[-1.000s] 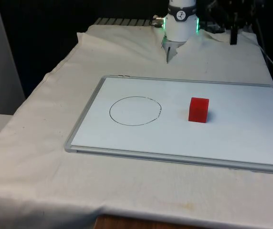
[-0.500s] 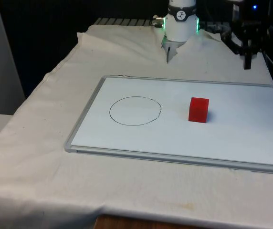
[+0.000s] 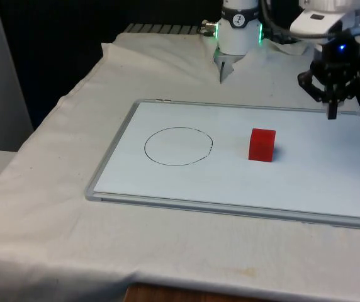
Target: Push the cube into the marked area.
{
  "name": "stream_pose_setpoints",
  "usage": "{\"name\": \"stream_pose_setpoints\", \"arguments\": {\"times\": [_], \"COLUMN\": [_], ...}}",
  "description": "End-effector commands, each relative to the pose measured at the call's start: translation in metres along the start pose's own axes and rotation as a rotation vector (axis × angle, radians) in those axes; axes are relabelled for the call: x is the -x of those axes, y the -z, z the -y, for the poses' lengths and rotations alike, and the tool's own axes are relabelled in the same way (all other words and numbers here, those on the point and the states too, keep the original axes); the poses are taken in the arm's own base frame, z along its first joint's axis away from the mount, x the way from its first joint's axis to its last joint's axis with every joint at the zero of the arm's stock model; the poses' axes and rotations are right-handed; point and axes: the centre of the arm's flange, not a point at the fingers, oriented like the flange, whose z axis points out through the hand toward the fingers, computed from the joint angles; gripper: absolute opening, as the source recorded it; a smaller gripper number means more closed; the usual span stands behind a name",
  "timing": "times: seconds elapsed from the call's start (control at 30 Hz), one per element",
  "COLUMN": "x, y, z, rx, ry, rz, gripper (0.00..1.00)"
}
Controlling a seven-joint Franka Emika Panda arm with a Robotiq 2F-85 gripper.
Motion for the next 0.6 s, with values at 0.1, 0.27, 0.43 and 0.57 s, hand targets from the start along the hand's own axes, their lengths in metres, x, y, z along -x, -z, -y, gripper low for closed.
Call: {"name": "stream_pose_setpoints", "arguments": {"times": [0.1,0.27,0.43,0.57], "x": [-0.001,-0.002,-0.001,-0.001], "y": [-0.012,-0.034,-0.052,-0.066], "z": [-0.002,-0.011,-0.016,-0.02], "rx": [0.0,0.003,0.005,0.006], "ry": [-0.001,-0.002,-0.001,-0.004], "rz": [-0.001,0.007,0.014,0.019], "gripper": [0.0,0.0,0.0,0.0]}}
